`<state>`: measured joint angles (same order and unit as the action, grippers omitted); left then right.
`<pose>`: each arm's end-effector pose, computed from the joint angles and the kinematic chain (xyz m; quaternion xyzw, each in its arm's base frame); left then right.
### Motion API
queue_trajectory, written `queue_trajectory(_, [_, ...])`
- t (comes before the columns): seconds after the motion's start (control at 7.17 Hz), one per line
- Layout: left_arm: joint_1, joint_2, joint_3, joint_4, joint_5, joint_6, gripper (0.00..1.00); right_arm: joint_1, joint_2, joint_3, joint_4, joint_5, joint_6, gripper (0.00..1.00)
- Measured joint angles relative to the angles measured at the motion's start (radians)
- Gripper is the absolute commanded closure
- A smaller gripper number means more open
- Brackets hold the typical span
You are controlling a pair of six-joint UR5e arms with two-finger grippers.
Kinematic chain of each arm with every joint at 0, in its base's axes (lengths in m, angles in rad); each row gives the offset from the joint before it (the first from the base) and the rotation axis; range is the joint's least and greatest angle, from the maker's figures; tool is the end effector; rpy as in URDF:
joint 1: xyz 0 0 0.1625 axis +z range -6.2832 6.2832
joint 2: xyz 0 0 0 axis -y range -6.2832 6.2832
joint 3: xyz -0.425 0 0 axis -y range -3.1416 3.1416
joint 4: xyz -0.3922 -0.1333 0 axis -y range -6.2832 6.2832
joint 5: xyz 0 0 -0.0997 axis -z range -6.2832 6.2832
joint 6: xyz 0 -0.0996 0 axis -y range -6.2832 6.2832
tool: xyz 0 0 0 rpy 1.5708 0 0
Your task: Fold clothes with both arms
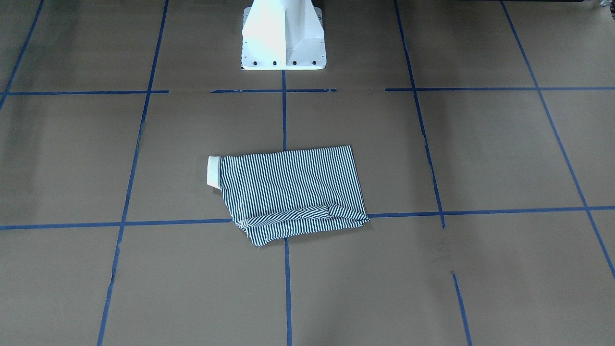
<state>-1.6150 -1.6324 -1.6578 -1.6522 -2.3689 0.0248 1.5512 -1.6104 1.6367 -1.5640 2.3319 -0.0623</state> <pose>-0.0852 -0.5237 0.5736 0.1190 0.3821 0.0357 0.9157 0.0552 -0.4784 0.6456 0.0233 -0.3710 -0.0441 0.9273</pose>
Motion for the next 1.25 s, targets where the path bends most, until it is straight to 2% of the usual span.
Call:
queue_trajectory(0.42, [-0.006,0.033,-0.039,0.074,0.001,0.024,0.00,-0.021,0.070,0.071,-0.277,-0.026,-0.089,0.00])
queue_trajectory(0.7, [-0.005,0.135,-0.030,-0.001,-0.001,0.028,0.00,-0.042,0.094,0.080,-0.313,-0.040,-0.083,0.00])
queue_trajectory(0.98, [-0.001,0.151,0.020,-0.104,-0.007,0.028,0.00,-0.047,0.099,0.071,-0.316,-0.040,-0.078,0.00])
queue_trajectory(1.25, [0.022,0.113,-0.034,-0.014,-0.006,0.027,0.00,-0.048,0.095,0.055,-0.306,-0.037,-0.078,0.00])
